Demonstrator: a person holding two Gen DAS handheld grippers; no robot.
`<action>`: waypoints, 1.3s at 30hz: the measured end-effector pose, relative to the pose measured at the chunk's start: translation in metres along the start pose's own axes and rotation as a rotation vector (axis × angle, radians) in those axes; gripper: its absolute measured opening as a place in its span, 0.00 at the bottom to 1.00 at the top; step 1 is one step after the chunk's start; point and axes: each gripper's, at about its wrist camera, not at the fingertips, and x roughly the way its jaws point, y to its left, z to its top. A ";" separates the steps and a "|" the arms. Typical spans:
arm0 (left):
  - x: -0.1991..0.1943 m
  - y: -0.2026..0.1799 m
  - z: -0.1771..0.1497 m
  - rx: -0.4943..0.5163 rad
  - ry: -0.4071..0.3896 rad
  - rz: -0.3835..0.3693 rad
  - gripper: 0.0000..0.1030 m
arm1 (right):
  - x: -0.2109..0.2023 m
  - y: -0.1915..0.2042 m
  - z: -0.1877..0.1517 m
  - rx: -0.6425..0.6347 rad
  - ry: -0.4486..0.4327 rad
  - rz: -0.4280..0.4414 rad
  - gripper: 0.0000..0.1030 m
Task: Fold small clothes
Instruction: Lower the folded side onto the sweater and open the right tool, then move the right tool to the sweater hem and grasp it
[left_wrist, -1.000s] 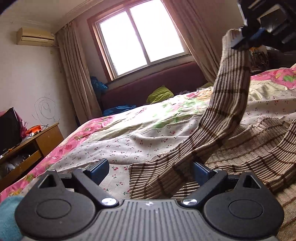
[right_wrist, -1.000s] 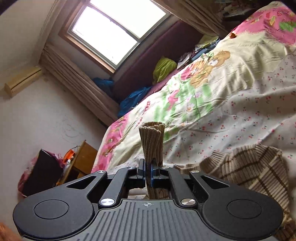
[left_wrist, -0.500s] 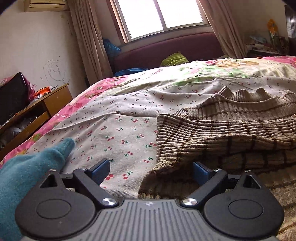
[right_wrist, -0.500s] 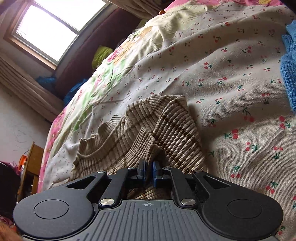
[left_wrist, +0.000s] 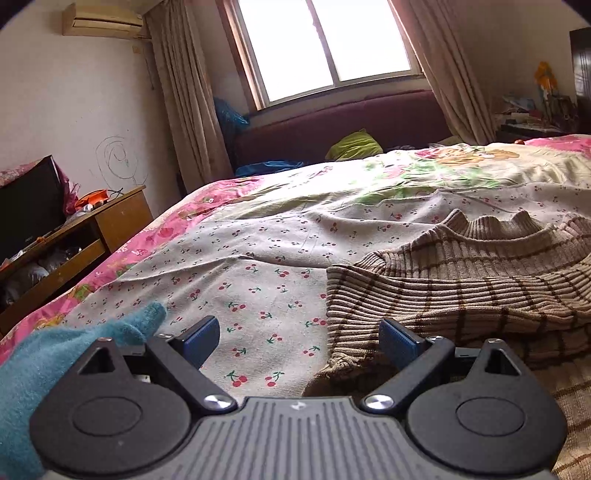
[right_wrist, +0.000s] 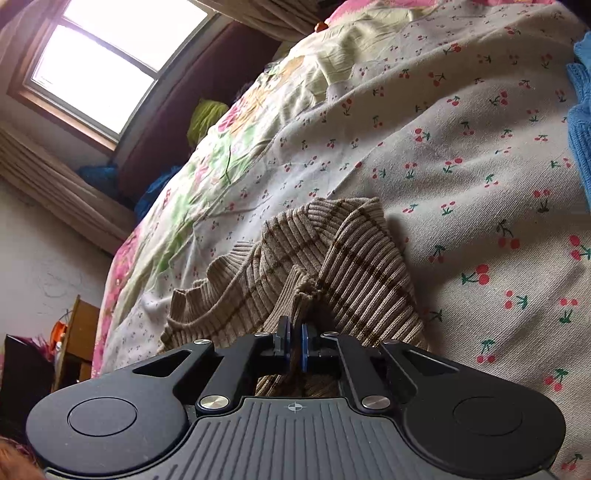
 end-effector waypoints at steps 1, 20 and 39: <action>0.001 -0.004 -0.002 0.023 -0.006 -0.009 1.00 | -0.003 -0.001 0.000 -0.002 -0.005 0.000 0.05; 0.023 0.017 -0.018 -0.022 0.135 0.074 1.00 | -0.006 -0.019 -0.008 -0.007 0.018 -0.080 0.02; 0.018 -0.013 0.037 -0.024 -0.008 -0.085 1.00 | 0.012 0.067 -0.027 -0.514 -0.027 -0.120 0.11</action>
